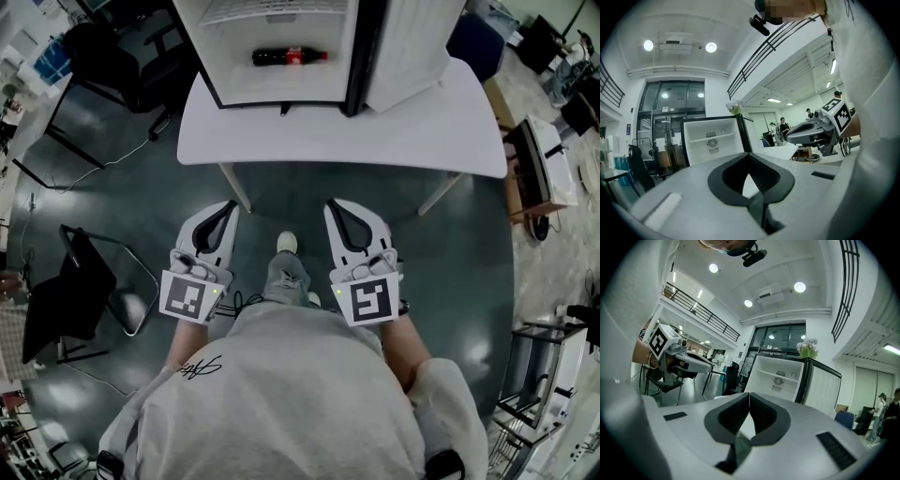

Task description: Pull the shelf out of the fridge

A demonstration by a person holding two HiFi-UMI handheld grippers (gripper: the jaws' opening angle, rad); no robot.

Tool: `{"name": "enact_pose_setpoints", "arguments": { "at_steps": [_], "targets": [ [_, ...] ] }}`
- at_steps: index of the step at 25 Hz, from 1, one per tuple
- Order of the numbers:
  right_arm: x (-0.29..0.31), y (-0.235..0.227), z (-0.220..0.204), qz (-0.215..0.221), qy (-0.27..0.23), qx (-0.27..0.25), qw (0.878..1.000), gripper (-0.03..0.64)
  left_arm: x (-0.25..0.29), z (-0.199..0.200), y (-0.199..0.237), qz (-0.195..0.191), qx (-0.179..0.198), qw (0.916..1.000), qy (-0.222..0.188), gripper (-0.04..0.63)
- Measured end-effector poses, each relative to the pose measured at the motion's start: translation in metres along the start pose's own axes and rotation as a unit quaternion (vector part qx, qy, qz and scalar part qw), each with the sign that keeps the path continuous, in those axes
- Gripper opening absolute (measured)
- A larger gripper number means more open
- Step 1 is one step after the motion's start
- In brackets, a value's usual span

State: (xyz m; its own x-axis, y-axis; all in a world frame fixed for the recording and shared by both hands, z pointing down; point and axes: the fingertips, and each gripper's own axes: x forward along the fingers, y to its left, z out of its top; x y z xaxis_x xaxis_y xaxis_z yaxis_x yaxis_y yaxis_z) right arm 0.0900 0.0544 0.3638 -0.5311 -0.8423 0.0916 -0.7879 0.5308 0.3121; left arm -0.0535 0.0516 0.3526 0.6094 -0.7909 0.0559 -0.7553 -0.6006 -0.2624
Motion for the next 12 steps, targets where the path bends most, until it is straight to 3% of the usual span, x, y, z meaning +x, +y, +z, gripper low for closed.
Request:
{"name": "enact_pose_setpoints", "arguments": {
  "at_steps": [12],
  "targets": [
    [0.039,-0.011,0.004,-0.005,-0.003,-0.010,1.000,0.012,0.022,-0.004,0.038,0.006,0.003,0.9999,-0.010,0.005]
  ]
}}
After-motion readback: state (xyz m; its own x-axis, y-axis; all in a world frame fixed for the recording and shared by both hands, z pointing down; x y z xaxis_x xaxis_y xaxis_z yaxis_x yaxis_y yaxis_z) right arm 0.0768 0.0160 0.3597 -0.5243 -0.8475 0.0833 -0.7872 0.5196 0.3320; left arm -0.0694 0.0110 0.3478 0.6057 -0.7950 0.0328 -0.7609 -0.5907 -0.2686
